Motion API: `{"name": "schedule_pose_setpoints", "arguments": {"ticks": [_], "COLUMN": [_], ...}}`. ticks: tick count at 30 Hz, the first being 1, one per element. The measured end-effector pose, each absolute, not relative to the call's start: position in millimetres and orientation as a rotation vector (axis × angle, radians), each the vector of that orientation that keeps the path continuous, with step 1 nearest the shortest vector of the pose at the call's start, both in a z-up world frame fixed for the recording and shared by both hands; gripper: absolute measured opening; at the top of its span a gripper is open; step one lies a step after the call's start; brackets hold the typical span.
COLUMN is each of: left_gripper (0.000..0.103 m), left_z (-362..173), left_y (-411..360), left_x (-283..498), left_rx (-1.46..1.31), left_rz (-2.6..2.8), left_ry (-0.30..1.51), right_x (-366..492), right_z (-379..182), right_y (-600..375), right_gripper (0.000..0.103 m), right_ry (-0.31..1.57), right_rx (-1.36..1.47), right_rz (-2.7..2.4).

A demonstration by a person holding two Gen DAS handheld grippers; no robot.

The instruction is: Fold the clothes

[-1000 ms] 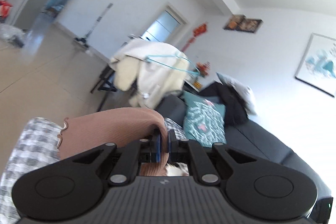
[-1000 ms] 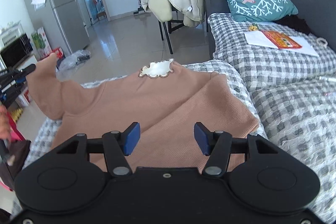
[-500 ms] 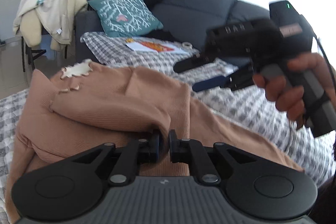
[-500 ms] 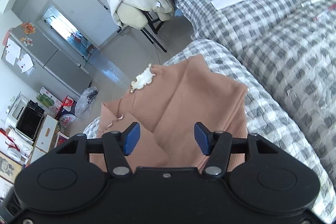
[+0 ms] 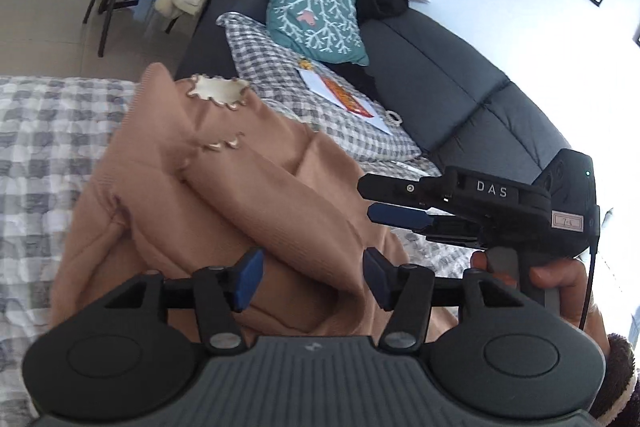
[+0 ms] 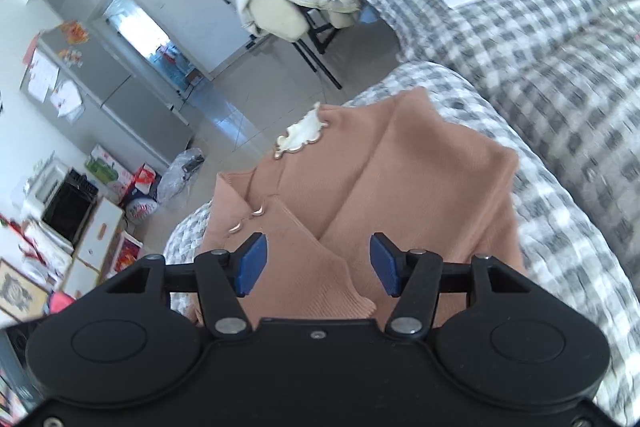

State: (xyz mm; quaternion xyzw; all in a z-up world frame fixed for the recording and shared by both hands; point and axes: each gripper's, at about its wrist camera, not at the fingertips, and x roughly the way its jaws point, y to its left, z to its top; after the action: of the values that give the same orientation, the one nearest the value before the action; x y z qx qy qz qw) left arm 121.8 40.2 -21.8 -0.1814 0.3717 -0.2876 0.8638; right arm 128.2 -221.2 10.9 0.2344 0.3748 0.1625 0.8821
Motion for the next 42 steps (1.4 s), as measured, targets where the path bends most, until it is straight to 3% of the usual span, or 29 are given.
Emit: {"name": "schedule_pose_setpoints", "arguments": {"ticks": [6, 8, 9, 12, 17, 24, 26, 28, 37, 40, 42], "left_gripper": [0.056, 0.056, 0.056, 0.056, 0.056, 0.058, 0.058, 0.058, 0.054, 0.046, 0.026], "left_z": [-22.2, -27.5, -30.9, -40.9, -36.3, -2.3, -2.5, -3.5, -34.9, -37.3, -37.9], "left_y": [79.1, 93.1, 99.2, 116.7, 131.1, 93.8, 79.2, 66.2, 61.0, 64.2, 66.3], "left_x": [125.9, 122.8, 123.1, 124.3, 123.7, 104.3, 102.9, 101.6, 112.7, 114.7, 115.6], "left_rx": [-0.504, -0.557, -0.587, -0.684, -0.66, -0.079, 0.056, 0.172, 0.278, 0.259, 0.245], "left_rz": [-0.507, -0.472, -0.454, -0.406, -0.38, -0.344, -0.336, -0.336, -0.354, -0.363, -0.364], "left_ry": [0.83, 0.847, 0.857, 0.879, 0.863, 0.737, 0.708, 0.68, 0.703, 0.688, 0.685], "right_x": [148.6, 151.7, 150.8, 140.8, 106.5, 54.4, 50.3, 52.7, 112.6, 123.3, 124.5], "right_z": [-4.1, -12.1, -13.7, -14.8, 15.2, 28.3, 27.1, 27.3, -1.6, -17.4, -24.3], "right_y": [-183.5, -167.7, -165.3, -165.1, -208.6, -253.0, -249.5, -237.0, -128.2, -109.8, -105.0], "right_gripper": [0.053, 0.035, 0.018, 0.008, 0.008, 0.009, 0.017, 0.034, 0.043, 0.043, 0.041], "right_ry": [0.761, 0.751, 0.746, 0.699, 0.576, 0.623, 0.633, 0.629, 0.69, 0.708, 0.7], "right_rx": [0.337, 0.267, 0.253, 0.217, 0.226, 0.096, 0.078, 0.063, -0.072, -0.141, -0.166], "right_rz": [0.328, 0.338, 0.344, 0.377, 0.456, 0.453, 0.428, 0.421, 0.443, 0.413, 0.405]}}
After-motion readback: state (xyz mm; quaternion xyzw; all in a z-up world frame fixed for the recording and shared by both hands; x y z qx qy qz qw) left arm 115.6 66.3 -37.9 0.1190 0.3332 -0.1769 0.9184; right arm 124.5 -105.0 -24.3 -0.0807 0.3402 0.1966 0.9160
